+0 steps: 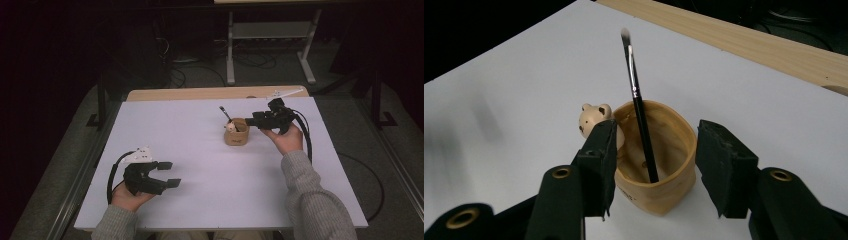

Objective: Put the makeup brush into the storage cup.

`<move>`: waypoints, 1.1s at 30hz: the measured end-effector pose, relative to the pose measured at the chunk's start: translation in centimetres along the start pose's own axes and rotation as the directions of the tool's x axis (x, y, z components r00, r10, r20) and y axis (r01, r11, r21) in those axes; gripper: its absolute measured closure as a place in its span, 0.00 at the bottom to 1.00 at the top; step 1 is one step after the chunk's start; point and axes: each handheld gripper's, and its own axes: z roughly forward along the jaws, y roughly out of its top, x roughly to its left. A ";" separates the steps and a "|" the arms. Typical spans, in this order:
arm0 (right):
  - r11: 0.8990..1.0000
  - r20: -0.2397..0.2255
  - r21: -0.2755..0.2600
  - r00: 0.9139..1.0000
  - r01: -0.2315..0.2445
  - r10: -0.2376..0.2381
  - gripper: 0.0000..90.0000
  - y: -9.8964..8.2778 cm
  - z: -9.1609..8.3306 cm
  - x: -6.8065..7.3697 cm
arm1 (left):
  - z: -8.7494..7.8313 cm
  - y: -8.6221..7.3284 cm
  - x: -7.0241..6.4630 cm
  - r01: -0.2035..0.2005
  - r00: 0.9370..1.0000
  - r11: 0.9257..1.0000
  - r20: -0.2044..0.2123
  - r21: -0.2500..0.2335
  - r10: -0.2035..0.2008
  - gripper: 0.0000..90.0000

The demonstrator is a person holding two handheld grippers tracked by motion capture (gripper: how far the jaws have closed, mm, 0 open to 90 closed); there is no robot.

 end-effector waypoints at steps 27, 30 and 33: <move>1.000 -0.006 0.003 1.000 0.029 -0.029 0.45 -1.2 -1.6 1.4 | 0.3 0.2 0.1 0.006 1.000 1.000 -0.026 0.012 -0.006 0.27; 1.000 -0.013 -0.002 1.000 0.023 -0.024 0.43 -1.4 -1.8 1.4 | 0.3 0.1 0.1 0.011 1.000 1.000 -0.029 0.012 -0.010 0.26; 1.000 -0.004 0.010 1.000 0.028 -0.028 0.41 -1.7 -1.9 1.6 | 0.3 0.1 0.1 0.009 0.999 1.000 -0.034 0.013 -0.009 0.25</move>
